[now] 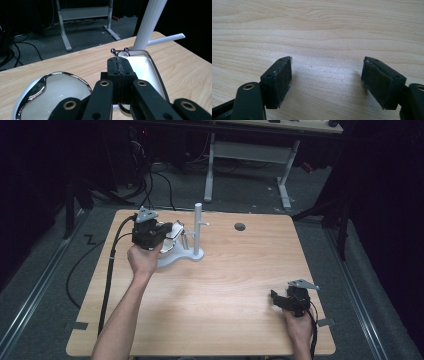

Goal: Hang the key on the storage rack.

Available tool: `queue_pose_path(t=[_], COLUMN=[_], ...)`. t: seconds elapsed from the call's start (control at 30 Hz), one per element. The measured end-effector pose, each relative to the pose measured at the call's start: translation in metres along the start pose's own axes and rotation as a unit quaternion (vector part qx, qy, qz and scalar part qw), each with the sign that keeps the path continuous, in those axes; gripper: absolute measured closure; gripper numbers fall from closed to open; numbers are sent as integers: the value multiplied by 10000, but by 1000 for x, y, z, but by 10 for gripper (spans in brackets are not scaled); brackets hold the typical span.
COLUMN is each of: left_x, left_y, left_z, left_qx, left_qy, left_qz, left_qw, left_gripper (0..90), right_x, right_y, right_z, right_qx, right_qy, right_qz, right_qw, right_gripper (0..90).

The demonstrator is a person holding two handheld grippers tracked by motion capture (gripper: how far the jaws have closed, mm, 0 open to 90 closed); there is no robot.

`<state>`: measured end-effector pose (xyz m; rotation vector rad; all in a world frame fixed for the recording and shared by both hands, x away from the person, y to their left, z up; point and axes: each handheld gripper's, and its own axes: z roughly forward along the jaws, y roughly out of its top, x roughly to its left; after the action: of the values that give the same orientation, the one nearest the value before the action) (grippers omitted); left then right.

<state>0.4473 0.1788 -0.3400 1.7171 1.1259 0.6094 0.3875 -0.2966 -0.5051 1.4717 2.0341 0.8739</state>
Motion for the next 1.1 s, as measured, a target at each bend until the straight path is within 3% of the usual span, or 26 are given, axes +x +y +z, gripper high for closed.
queue_pose_path(t=[0.47,1.1], left_x=[-7,-19], left_y=[0,2], left_z=[2,9], left_qx=[-44,-10], left_qy=[-189,-276], left_qz=[-42,111], left_qw=[9998,9996], left_gripper=[897,896], right_x=[0,0], right_y=[0,0], right_z=[0,0], right_qx=[0,-1], right_qy=[-2,3], right_qz=[-3,-2], right_qw=[10000,10000], right_gripper=[245,246])
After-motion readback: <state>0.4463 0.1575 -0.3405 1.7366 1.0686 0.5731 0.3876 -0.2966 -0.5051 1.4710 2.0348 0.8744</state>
